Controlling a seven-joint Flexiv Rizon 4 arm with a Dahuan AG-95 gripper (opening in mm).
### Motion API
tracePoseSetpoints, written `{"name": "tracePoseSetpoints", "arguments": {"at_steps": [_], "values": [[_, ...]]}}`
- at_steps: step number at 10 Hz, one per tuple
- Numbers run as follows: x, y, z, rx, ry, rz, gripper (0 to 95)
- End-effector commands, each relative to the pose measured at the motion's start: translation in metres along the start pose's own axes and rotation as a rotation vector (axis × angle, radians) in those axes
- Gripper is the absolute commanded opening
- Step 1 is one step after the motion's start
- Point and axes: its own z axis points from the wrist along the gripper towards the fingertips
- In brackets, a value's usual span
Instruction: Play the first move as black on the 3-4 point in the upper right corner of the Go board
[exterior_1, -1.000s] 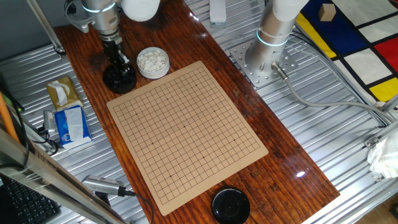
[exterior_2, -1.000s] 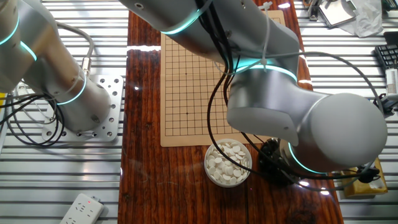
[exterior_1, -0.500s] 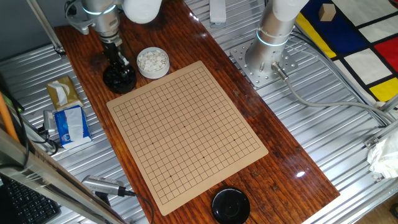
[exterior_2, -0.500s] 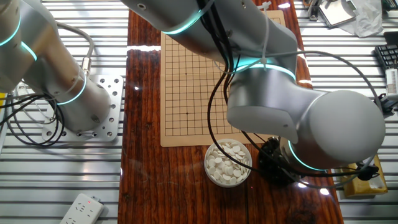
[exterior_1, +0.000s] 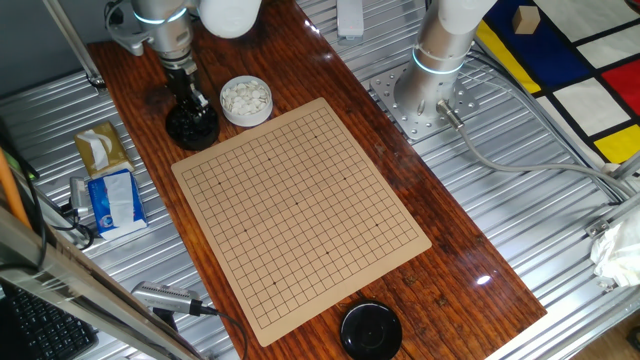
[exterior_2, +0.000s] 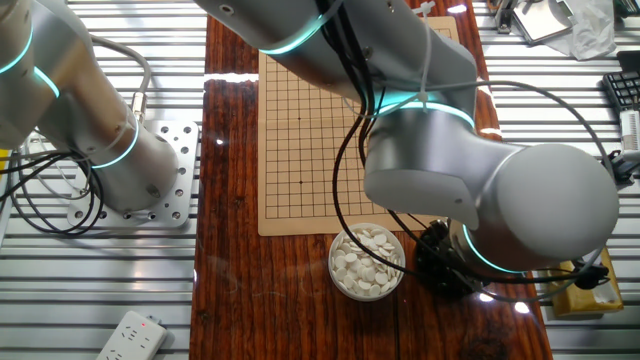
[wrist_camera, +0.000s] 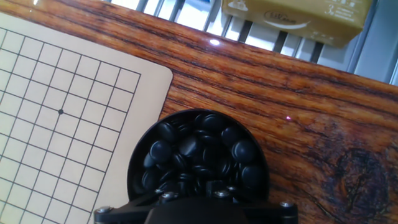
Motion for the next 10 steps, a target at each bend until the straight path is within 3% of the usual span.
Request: {"name": "tracePoseSetpoints", "arguments": {"at_steps": [1, 10], "values": [[0.000, 0.000, -0.001, 0.000, 0.002, 0.001, 0.0], [-0.002, 0.001, -0.022, 0.027, 0.013, 0.031, 0.0]]}}
